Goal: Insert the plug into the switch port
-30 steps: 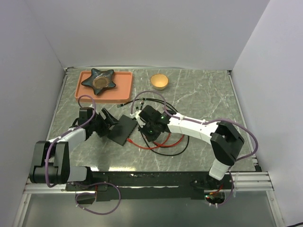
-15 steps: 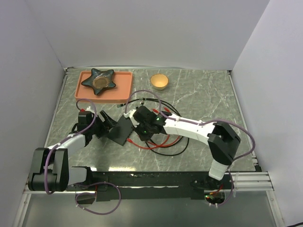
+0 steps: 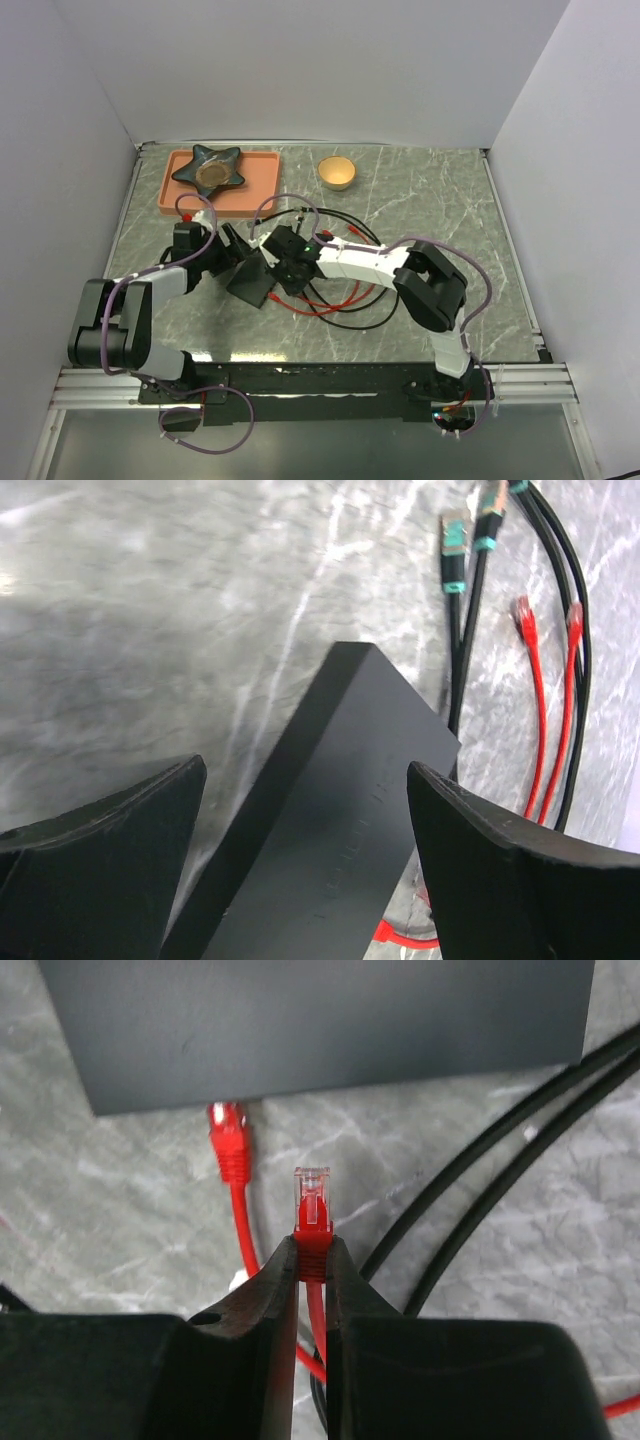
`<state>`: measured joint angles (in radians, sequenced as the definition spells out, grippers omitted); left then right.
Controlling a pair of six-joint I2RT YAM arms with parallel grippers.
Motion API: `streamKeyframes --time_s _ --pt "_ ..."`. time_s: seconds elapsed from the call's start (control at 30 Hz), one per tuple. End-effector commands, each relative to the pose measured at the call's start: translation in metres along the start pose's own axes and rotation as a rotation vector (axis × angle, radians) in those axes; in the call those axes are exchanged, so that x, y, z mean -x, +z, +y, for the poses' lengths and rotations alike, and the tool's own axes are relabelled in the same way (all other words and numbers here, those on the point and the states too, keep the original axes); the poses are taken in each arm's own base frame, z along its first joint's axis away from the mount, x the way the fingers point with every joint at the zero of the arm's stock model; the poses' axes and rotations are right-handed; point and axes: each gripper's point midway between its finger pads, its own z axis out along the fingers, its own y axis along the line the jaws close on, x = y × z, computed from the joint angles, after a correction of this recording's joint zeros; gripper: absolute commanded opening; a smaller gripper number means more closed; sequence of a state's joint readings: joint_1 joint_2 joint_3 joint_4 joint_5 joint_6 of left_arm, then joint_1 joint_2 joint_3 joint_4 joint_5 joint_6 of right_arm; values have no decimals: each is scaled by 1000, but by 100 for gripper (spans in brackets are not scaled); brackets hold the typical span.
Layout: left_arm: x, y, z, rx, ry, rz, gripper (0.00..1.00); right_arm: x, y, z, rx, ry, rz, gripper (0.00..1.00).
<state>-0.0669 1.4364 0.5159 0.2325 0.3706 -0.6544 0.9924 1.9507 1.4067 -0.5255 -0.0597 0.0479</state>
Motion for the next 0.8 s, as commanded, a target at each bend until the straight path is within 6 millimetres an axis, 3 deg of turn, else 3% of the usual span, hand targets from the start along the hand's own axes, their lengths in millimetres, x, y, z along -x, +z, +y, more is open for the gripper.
streamKeyframes --time_s 0.0,0.2,0.77 --pt "-6 4 -13 -70 80 38 88 28 8 -1 -22 11 -64 0" --pt "-5 -4 -18 -91 94 10 88 28 19 3 -2 19 -44 0" --pt "-13 2 -19 -103 83 51 78 42 32 7 22 35 -87 0"
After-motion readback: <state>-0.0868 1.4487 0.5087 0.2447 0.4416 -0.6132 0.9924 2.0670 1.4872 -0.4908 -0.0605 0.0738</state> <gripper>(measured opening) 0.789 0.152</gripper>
